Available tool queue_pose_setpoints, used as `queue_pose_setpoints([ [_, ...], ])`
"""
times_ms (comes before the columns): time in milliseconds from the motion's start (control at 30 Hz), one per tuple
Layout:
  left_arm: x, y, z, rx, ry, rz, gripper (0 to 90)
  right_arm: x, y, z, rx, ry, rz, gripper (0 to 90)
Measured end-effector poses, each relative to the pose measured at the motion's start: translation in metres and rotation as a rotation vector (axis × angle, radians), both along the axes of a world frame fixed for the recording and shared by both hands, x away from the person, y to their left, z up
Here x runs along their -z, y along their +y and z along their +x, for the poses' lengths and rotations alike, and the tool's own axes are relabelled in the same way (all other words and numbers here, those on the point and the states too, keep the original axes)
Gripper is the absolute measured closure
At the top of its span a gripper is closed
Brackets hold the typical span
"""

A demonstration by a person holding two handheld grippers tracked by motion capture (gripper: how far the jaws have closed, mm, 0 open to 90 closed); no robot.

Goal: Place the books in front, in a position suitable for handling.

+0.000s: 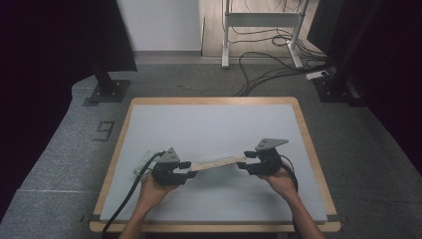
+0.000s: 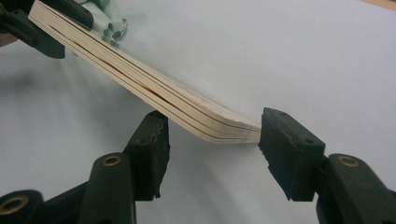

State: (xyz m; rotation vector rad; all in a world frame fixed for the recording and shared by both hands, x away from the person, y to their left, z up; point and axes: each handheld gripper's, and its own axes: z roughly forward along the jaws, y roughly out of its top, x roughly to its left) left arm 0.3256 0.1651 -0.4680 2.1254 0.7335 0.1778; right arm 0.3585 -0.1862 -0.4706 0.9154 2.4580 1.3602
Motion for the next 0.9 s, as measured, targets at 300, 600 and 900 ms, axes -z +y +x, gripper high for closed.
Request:
queue_pose_setpoints([
  [300,0.012,-0.002,-0.014,-0.015,0.024,-0.008,47.7,0.007,0.000,-0.013,-0.007,0.013,-0.018,38.5],
  [600,0.021,-0.004,-0.026,-0.041,0.028,0.020,41.8,0.018,0.000,-0.029,-0.004,-0.001,-0.027,35.6],
  [900,0.036,-0.007,-0.035,-0.042,0.061,0.017,40.8,0.032,-0.003,-0.040,0.000,0.007,-0.028,36.0],
])
